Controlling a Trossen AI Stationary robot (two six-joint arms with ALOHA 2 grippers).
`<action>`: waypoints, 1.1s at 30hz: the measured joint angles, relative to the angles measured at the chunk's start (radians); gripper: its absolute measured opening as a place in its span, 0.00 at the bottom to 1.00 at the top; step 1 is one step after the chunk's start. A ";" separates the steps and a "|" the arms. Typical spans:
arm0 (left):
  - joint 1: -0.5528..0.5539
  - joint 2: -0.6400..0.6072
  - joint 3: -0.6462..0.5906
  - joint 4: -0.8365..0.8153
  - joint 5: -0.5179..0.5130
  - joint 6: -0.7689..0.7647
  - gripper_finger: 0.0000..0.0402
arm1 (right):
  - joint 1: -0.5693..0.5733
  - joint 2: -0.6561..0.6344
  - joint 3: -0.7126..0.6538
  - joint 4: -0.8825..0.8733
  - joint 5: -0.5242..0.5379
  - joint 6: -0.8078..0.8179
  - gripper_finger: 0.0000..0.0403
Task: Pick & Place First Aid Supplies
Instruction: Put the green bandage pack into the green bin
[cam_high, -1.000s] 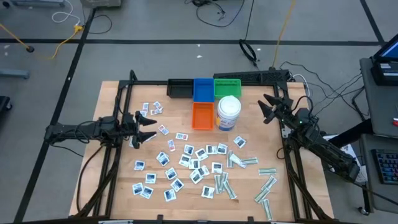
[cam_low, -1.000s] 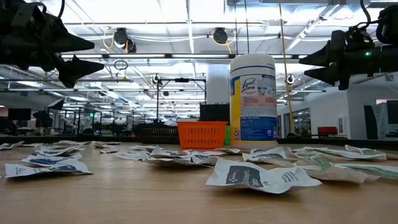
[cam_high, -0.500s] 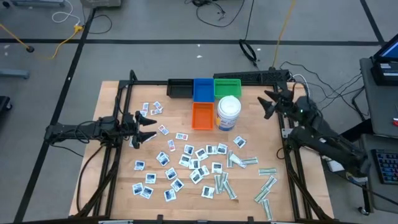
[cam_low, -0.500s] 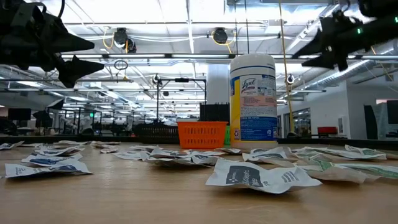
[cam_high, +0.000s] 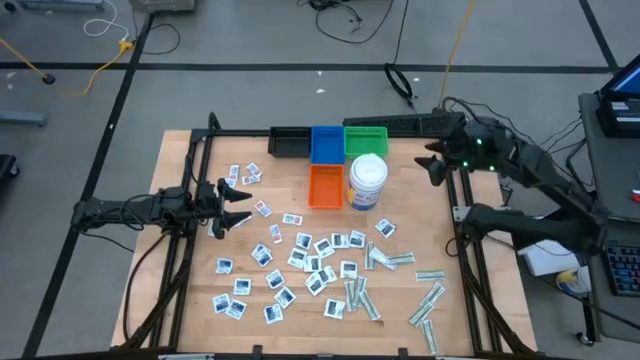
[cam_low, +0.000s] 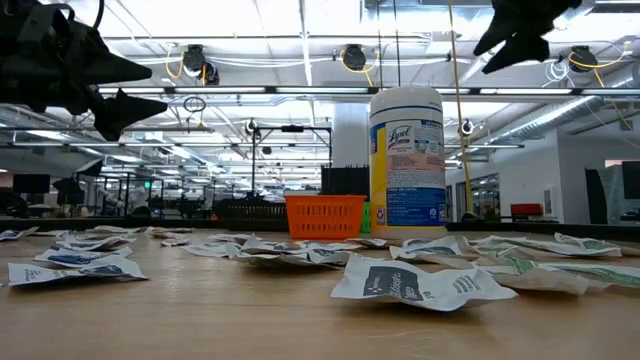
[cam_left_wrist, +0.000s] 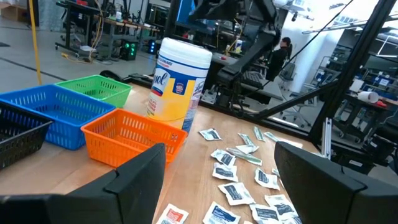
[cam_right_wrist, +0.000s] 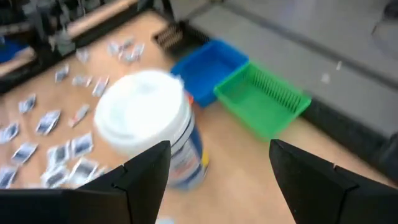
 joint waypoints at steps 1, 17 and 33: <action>0.000 0.000 0.000 0.000 0.000 0.000 0.76 | 0.011 0.029 0.042 -0.062 0.000 0.014 0.66; 0.000 0.000 0.000 0.000 0.000 0.000 0.76 | 0.222 0.362 0.350 -0.668 -0.160 0.124 0.66; 0.000 0.000 0.000 0.000 0.000 0.000 0.76 | 0.419 0.425 0.348 -0.660 -0.127 0.041 0.66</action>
